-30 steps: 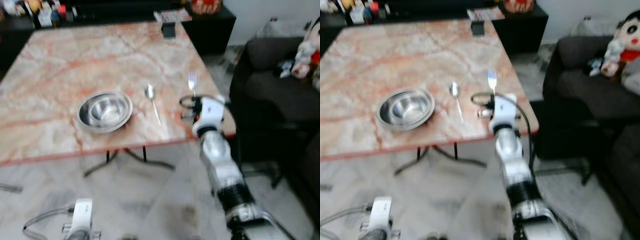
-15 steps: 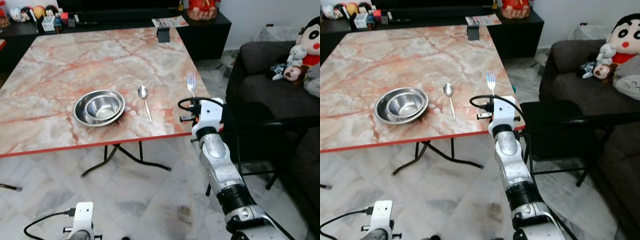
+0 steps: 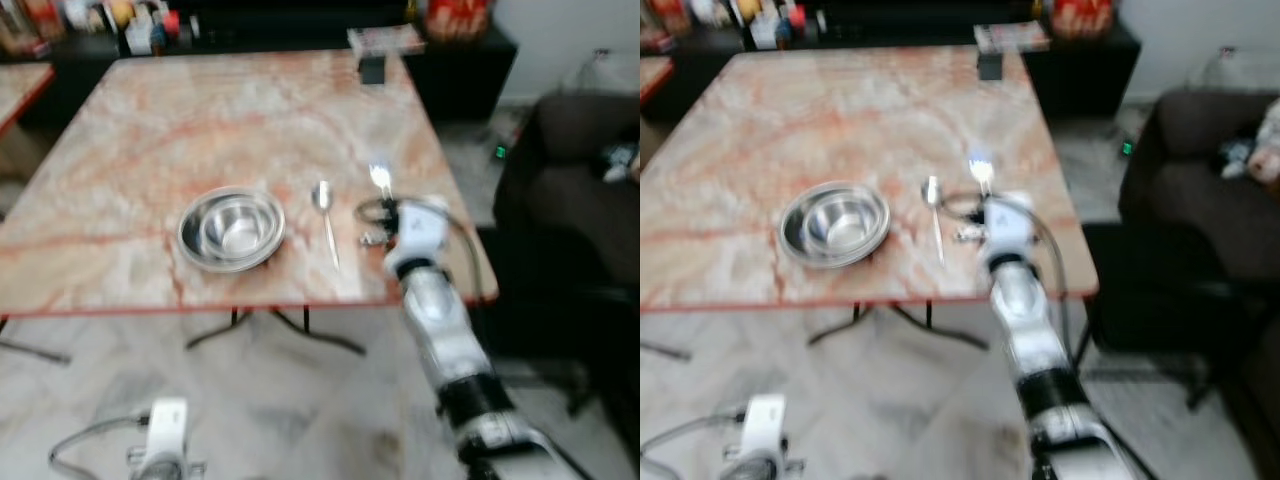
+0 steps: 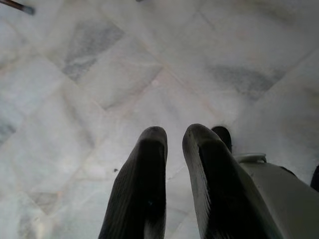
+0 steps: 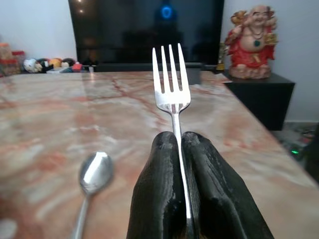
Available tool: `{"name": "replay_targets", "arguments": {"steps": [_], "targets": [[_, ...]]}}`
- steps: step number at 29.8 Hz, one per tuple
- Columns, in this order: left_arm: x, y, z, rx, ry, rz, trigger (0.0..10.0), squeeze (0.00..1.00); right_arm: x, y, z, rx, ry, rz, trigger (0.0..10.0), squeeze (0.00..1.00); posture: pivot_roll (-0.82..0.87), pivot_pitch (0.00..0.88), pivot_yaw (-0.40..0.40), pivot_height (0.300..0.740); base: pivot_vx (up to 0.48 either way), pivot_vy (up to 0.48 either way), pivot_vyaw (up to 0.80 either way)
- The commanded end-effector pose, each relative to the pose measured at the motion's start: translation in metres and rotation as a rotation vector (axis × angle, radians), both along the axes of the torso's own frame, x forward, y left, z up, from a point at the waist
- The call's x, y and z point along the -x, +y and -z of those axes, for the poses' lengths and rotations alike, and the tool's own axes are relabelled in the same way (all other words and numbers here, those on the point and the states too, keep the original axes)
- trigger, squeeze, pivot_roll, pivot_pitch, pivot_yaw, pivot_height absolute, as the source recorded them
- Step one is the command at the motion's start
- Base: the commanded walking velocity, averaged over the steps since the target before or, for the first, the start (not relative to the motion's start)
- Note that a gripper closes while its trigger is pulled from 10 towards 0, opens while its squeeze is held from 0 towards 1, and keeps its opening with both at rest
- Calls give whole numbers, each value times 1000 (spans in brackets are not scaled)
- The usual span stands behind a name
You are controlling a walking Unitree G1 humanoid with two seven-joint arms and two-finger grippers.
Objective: Setting the table
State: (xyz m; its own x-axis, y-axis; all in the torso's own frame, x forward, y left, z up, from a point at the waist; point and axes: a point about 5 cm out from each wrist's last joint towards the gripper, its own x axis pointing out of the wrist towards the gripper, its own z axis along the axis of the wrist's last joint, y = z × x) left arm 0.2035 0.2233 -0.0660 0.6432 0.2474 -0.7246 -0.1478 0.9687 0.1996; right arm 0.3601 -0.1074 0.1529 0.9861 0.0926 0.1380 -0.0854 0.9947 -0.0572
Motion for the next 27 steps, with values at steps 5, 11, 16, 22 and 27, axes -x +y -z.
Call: {"name": "replay_targets", "arguments": {"steps": [5,11,16,22,27], "targets": [[5,3,3,-5,22,-17,10000,0,2,9,0,-5,1,-26,10000,0,-46,147,-2,740,383,0,0],[6,2,3,-1,19,-17,10000,0,4,11,3,-1,14,-32,10000,0,-47,142,-7,740,187,0,0],[7,0,4,1,24,-18,10000,0,7,13,11,26,56,-43,10000,0,-48,132,-14,740,0,0,0],[9,-1,5,3,31,-20,10000,0,7,10,30,6,198,-8,10000,0,-44,121,-21,740,0,0,0],[11,0,6,5,40,-21,10000,0,5,10,38,19,278,-14,10000,0,-42,109,-23,740,0,0,0]]}}
